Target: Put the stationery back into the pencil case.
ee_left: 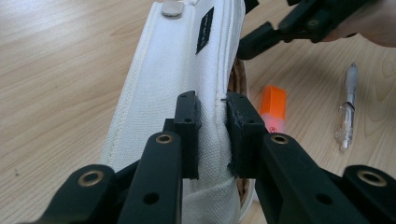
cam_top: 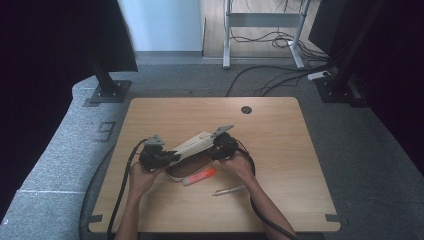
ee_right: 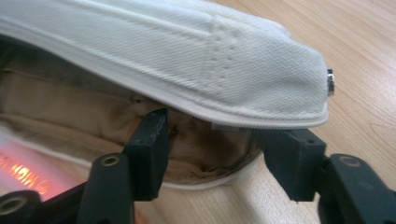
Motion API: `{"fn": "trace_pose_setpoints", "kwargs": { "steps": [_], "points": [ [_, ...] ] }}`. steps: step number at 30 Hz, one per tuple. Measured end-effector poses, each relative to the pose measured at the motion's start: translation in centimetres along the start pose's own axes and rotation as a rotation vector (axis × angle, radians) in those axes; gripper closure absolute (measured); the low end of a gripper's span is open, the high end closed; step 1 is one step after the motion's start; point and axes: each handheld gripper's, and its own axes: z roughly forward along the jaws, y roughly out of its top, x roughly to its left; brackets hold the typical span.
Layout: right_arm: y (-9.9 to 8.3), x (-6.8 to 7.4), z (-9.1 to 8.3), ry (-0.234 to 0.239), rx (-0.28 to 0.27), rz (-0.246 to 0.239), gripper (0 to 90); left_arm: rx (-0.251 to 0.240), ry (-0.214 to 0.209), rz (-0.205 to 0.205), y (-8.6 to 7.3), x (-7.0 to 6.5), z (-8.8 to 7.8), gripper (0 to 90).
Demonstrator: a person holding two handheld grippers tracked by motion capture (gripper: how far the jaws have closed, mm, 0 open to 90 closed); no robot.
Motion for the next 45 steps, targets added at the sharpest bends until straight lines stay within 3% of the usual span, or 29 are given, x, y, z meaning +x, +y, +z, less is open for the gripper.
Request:
{"fn": "trace_pose_setpoints", "kwargs": {
  "steps": [11,20,31,38,45],
  "points": [
    [-0.5,1.3,-1.6,0.056,-0.029,-0.05,33.5,-0.001,0.0,-0.004,-0.1,0.2,-0.1,76.0],
    [-1.4,2.5,-2.4,0.119,-0.039,-0.059,31.1,-0.003,0.0,-0.007,-0.1,0.2,-0.1,76.0],
    [-2.1,4.1,-2.0,0.199,-0.017,-0.092,34.8,-0.002,-0.003,-0.008,-0.2,0.2,-0.1,75.8],
    [-2.2,5.3,-0.9,0.24,0.023,-0.148,37.7,0.001,-0.006,-0.009,-0.2,0.2,0.0,75.8],
    [-2.8,5.3,-0.1,0.264,0.054,-0.163,40.4,0.005,-0.012,-0.009,-0.2,0.3,0.0,75.5]
  ]
}}
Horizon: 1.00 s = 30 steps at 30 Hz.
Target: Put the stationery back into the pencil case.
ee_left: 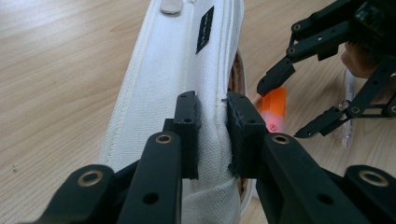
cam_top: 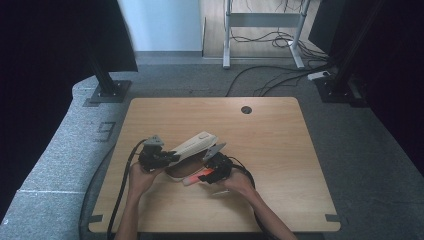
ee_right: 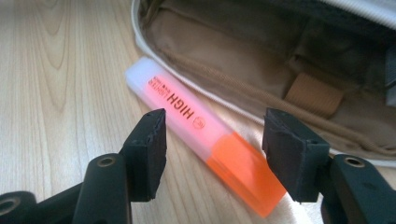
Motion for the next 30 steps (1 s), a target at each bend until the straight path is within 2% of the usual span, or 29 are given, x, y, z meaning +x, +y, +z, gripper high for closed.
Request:
{"fn": "trace_pose_setpoints", "kwargs": {
  "steps": [6,11,15,22,27,30],
  "points": [
    [-0.6,0.2,0.5,0.01,0.039,-0.022,43.6,0.001,-0.002,0.001,0.0,0.0,0.0,75.4],
    [-0.9,0.7,0.2,0.017,0.045,-0.04,51.6,0.003,-0.003,0.0,0.0,0.0,0.1,75.3],
    [-1.3,1.2,-0.1,0.007,0.041,-0.071,57.2,0.006,-0.006,0.0,0.0,0.0,0.2,75.1],
    [-2.0,2.4,-0.6,0.018,0.049,-0.146,64.5,0.007,-0.005,0.002,0.0,0.0,0.3,75.1],
    [-2.3,2.7,-0.8,0.011,0.034,-0.167,65.7,0.007,0.0,0.004,0.0,-0.1,0.3,75.1],
    [-2.4,2.8,-0.9,0.014,0.023,-0.163,65.8,0.002,0.004,0.005,0.0,-0.2,0.2,75.3]
  ]
}}
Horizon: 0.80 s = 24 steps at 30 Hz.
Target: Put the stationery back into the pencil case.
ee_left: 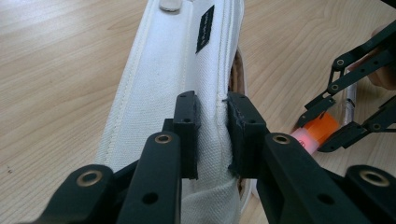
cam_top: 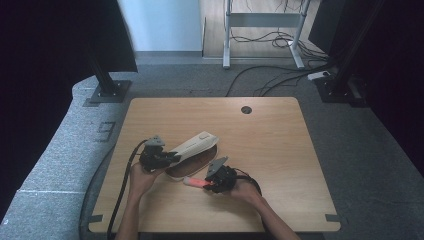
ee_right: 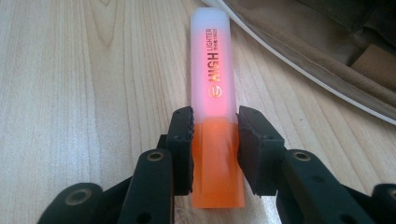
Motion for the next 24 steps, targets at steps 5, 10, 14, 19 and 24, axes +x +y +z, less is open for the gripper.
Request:
{"fn": "trace_pose_setpoints", "kwargs": {
  "steps": [5,10,14,19,24],
  "points": [
    [-0.1,0.0,-0.6,0.003,-0.028,0.025,65.9,-0.004,0.004,-0.002,0.0,0.0,-0.1,75.7],
    [-0.2,-0.1,-1.3,0.002,-0.048,0.042,65.9,-0.006,0.005,-0.001,0.0,0.0,-0.1,75.8],
    [-0.3,-0.1,-2.0,0.007,-0.068,0.052,65.9,-0.007,0.004,-0.003,0.0,0.0,-0.1,75.8],
    [0.0,0.0,-3.0,0.001,-0.101,0.057,65.9,-0.009,0.006,-0.003,0.0,-0.1,-0.1,75.9],
    [0.4,-0.5,-3.8,-0.029,-0.113,0.065,65.9,-0.009,0.009,-0.003,0.0,-0.1,-0.2,76.3]
  ]
}}
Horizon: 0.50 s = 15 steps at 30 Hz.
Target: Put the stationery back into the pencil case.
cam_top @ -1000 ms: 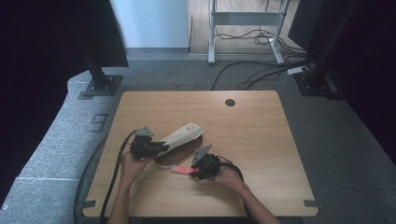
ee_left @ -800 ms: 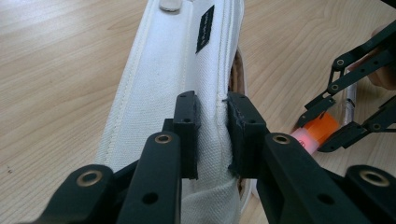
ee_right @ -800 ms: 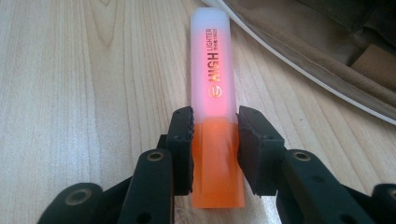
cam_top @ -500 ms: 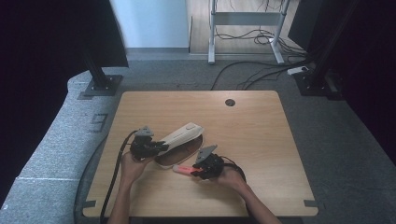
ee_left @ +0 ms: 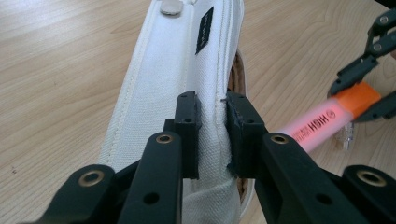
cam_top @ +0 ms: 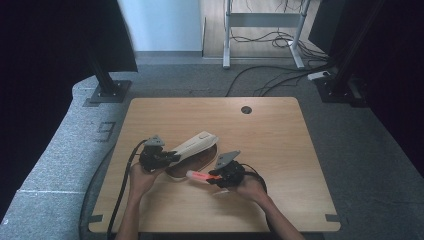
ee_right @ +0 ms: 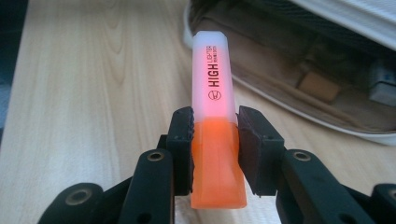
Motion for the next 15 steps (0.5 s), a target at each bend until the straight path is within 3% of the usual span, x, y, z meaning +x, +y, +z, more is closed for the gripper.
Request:
{"fn": "trace_pose_setpoints", "kwargs": {
  "steps": [15],
  "points": [
    [1.2,-2.1,0.9,-0.083,0.023,0.031,65.9,-0.01,0.005,0.0,0.1,-0.1,-0.2,77.0]
  ]
}}
